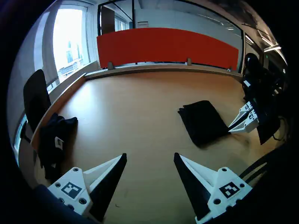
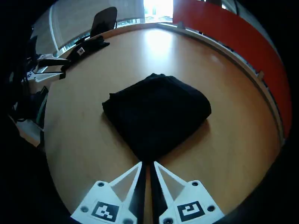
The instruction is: Fold towel
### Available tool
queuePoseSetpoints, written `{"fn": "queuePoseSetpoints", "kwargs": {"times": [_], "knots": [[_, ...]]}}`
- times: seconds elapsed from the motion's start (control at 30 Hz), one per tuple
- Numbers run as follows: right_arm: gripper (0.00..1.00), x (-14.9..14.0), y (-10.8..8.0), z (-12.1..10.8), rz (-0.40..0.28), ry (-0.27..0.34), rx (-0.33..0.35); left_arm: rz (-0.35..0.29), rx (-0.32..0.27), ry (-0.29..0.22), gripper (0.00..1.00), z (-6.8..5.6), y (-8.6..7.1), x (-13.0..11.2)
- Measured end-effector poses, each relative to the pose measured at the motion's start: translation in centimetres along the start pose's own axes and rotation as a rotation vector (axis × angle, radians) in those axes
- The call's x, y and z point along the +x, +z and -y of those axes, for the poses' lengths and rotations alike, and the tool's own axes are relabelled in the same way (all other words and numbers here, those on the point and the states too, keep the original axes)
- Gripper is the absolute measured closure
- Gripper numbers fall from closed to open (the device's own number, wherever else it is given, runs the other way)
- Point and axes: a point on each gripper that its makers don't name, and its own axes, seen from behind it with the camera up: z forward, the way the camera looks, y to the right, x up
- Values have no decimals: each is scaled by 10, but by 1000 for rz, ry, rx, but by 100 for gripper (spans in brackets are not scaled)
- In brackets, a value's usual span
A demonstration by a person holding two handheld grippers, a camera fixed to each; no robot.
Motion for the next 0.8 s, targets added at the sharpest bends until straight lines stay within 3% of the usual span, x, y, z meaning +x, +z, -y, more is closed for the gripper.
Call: {"fn": "queuePoseSetpoints", "kwargs": {"times": [0.43,0.8], "knots": [[98,19,-12,-5,-35,-15,-15,-6,-10,2,7,-2,-1,1],[98,71,-37,-15,-107,-75,-40,-24,-14,5,7,0,-2,7]]}}
